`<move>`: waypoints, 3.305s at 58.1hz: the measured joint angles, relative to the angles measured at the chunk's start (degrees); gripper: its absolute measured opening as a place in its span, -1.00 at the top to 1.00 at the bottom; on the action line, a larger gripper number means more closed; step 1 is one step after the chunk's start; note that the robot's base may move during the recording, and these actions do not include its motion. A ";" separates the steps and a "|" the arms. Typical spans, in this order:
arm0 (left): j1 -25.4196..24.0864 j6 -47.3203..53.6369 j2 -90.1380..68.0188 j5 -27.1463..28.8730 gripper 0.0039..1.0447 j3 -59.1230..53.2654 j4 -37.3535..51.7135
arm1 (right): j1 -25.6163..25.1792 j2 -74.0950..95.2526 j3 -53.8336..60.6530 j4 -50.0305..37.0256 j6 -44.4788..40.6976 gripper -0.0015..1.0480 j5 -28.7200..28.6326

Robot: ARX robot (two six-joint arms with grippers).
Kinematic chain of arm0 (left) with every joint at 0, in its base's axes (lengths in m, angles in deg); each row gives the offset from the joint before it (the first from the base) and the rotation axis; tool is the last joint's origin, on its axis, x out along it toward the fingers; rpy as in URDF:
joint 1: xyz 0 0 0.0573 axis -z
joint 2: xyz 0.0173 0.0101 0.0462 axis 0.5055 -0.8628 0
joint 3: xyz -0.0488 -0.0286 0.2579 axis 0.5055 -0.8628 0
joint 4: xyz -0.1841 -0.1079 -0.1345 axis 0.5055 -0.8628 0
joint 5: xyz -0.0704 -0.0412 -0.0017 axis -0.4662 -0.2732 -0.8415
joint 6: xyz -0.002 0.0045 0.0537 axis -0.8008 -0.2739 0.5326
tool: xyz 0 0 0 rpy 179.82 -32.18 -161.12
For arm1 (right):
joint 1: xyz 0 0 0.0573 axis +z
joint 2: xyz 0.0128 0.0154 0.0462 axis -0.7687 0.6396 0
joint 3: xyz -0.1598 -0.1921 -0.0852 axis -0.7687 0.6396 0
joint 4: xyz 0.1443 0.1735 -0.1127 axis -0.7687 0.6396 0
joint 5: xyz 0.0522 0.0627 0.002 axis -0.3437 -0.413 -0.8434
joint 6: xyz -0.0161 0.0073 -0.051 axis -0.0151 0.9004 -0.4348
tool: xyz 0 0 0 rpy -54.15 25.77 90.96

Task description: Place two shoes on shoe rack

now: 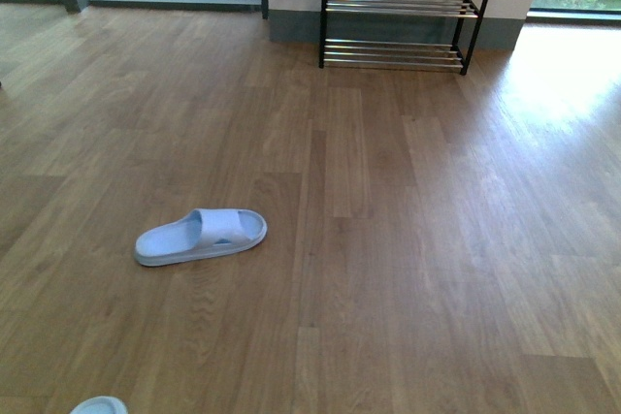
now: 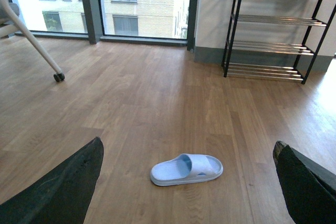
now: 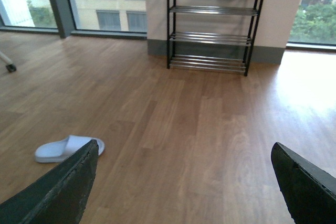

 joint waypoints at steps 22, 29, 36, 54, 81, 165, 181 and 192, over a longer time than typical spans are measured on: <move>0.00 0.04 0.00 0.26 -0.83 0.00 0.00 | 0.00 -0.04 0.00 0.07 0.02 -0.82 -0.35; 0.00 0.02 0.00 0.17 -0.83 0.00 0.00 | 0.00 -0.02 0.00 0.09 0.02 -0.82 -0.33; 0.00 0.02 0.00 0.15 -0.83 0.00 0.00 | 0.00 -0.04 0.00 0.09 0.02 -0.82 -0.28; 0.00 0.02 0.00 0.04 -0.83 0.00 0.00 | 0.00 -0.02 0.00 0.09 0.02 -0.82 -0.20; 0.00 0.02 0.00 0.04 -0.83 0.00 -0.02 | 0.00 -0.07 0.00 0.09 0.02 -0.82 -0.15; 0.00 0.02 0.00 0.02 -0.83 0.00 0.00 | 0.00 -0.04 0.00 0.09 0.02 -0.82 -0.13; 0.00 0.02 0.00 0.17 -0.83 0.00 -0.02 | 0.00 -0.07 0.00 0.09 0.02 -0.82 -0.35; 0.00 0.02 0.00 0.04 -0.83 0.00 0.00 | 0.00 -0.07 0.00 0.09 0.02 -0.82 -0.17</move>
